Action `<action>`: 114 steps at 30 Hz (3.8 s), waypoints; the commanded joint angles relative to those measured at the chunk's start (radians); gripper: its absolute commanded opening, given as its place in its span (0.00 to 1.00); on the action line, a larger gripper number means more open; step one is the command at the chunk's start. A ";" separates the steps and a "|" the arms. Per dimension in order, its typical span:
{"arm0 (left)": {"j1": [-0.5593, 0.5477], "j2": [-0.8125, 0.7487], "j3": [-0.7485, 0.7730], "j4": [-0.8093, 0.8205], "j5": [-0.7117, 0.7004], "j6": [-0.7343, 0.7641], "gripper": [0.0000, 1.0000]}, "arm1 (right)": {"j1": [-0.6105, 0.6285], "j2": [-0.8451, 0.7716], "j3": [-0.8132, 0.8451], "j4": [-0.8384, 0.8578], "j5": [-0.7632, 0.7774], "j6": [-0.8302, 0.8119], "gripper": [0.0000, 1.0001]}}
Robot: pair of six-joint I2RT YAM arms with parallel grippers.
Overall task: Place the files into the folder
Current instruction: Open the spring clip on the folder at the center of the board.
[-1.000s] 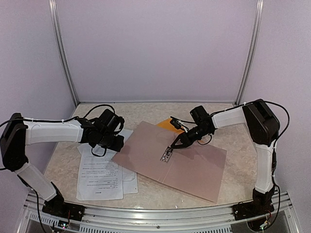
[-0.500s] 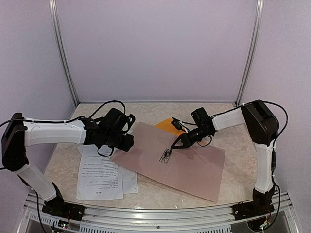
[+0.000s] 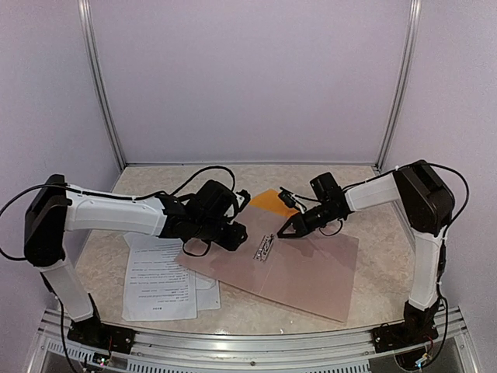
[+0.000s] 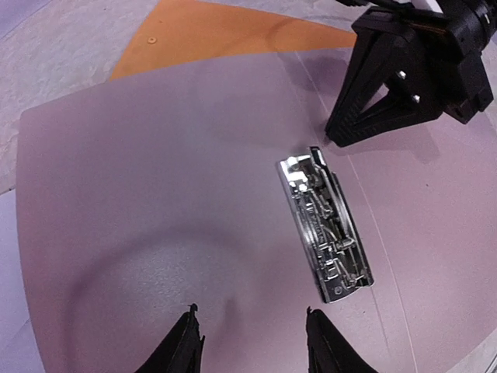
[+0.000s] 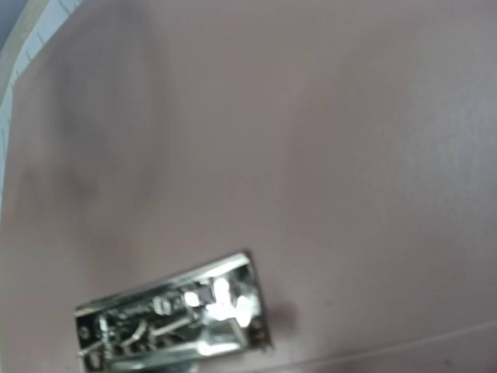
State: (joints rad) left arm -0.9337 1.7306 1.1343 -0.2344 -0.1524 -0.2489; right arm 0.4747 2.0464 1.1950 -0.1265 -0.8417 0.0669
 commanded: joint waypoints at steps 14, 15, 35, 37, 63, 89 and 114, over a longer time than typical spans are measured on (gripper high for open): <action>-0.136 0.317 0.327 -0.090 -0.059 0.001 0.51 | -0.054 -0.149 -0.087 0.031 0.052 0.023 0.06; -0.137 0.324 0.330 -0.096 -0.064 -0.002 0.51 | -0.053 -0.149 -0.090 0.033 0.052 0.024 0.06; -0.127 0.383 0.329 -0.146 -0.026 -0.053 0.39 | -0.054 -0.161 -0.125 0.050 0.053 0.027 0.07; -0.126 0.385 0.320 -0.143 -0.023 -0.052 0.37 | -0.054 -0.162 -0.125 0.050 0.053 0.027 0.07; -0.114 0.307 0.116 0.012 0.018 0.062 0.18 | 0.020 -0.092 -0.155 0.158 -0.030 0.127 0.30; -0.117 0.307 0.080 0.044 0.008 0.066 0.16 | 0.047 -0.019 -0.100 0.180 -0.050 0.169 0.23; -0.121 0.307 0.057 0.045 0.002 0.057 0.16 | 0.044 0.044 -0.067 0.081 0.052 0.070 0.00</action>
State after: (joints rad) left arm -1.0554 2.0167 1.2388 -0.1120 -0.1650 -0.1928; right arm 0.5125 2.0338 1.1095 0.0235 -0.8974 0.1970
